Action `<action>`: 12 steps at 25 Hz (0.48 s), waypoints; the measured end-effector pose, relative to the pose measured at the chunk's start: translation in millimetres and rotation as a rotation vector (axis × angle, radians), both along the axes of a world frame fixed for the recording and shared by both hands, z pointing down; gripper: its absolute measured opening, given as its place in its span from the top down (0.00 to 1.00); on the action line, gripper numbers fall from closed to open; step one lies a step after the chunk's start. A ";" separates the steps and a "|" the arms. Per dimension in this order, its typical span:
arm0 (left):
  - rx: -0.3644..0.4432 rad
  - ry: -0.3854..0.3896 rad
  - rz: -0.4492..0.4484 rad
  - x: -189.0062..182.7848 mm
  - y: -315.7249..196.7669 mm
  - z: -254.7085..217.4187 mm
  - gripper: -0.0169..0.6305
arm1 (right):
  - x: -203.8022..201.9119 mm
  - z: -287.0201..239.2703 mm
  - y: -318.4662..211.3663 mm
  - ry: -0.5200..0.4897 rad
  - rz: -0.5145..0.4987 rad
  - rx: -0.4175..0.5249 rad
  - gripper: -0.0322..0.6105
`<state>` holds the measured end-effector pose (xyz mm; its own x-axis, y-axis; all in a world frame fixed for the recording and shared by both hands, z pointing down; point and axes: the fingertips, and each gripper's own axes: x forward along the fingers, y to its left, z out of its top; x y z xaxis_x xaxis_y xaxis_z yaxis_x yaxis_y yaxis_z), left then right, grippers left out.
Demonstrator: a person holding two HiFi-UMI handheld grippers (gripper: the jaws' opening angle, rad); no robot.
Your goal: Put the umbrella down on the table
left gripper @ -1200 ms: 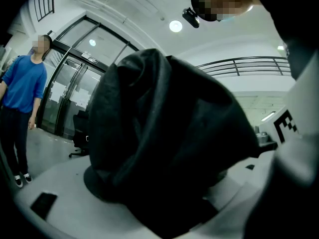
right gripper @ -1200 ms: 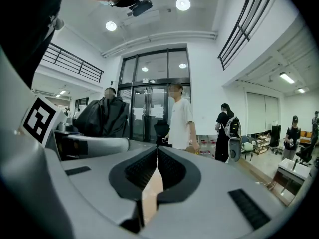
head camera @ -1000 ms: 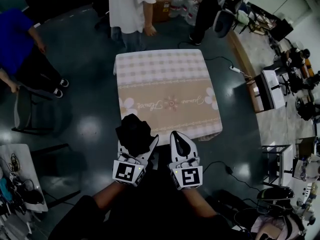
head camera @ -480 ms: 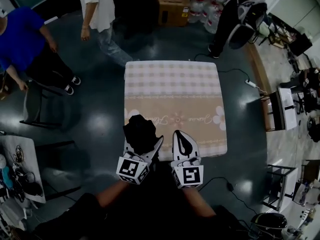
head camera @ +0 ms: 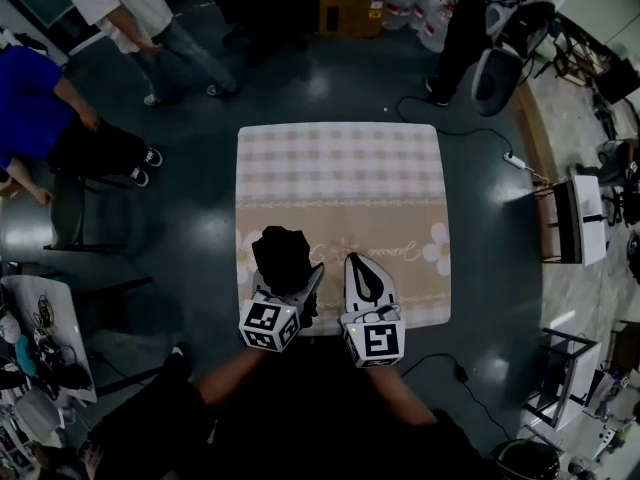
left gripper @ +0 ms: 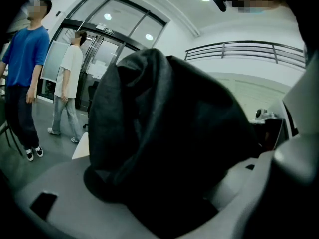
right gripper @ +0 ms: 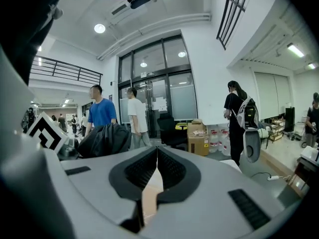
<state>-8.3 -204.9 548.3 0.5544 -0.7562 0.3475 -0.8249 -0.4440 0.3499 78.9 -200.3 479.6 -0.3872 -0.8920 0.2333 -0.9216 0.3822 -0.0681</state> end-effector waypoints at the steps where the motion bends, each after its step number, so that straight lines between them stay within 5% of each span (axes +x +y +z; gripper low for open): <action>1: -0.011 -0.016 0.003 3.3 -3.7 8.3 0.40 | 3.9 5.1 -5.9 0.004 -0.002 -0.009 0.92; 12: -0.218 -0.116 0.024 22.5 -23.2 109.4 0.40 | 29.4 51.5 -31.1 0.000 -0.011 -0.062 0.92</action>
